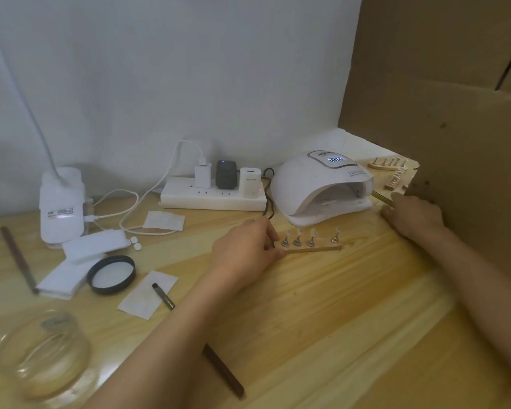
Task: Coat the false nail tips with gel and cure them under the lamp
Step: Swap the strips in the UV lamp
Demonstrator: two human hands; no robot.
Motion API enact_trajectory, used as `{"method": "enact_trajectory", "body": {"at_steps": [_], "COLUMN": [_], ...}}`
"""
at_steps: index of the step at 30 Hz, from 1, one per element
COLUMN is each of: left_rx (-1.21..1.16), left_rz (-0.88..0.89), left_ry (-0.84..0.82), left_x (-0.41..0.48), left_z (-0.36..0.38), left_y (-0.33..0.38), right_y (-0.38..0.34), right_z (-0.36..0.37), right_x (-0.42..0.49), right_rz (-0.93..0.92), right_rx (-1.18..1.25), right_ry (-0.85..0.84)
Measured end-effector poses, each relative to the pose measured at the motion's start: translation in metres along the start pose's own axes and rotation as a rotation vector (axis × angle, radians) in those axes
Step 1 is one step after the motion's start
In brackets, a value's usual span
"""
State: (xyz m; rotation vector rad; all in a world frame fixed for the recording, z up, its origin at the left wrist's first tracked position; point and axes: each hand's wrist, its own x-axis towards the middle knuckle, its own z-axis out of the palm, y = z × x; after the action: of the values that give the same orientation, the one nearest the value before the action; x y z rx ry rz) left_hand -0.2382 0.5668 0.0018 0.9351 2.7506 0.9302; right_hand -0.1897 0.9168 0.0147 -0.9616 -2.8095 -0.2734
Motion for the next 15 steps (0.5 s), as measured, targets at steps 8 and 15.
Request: {"method": "enact_trajectory", "body": {"at_steps": [8, 15], "left_rx": [0.002, 0.009], "left_rz": [0.009, 0.014], "left_ry": [0.006, 0.005], "left_x": [0.0, 0.0], "left_z": [0.001, 0.0], "left_y": [-0.001, 0.0], "right_y": [0.003, -0.03], "right_z": [-0.013, -0.034], "right_x": [-0.026, -0.071], "right_rz": [-0.272, -0.576], "right_rx": [0.484, 0.818], "right_ry": [0.016, -0.373]}}
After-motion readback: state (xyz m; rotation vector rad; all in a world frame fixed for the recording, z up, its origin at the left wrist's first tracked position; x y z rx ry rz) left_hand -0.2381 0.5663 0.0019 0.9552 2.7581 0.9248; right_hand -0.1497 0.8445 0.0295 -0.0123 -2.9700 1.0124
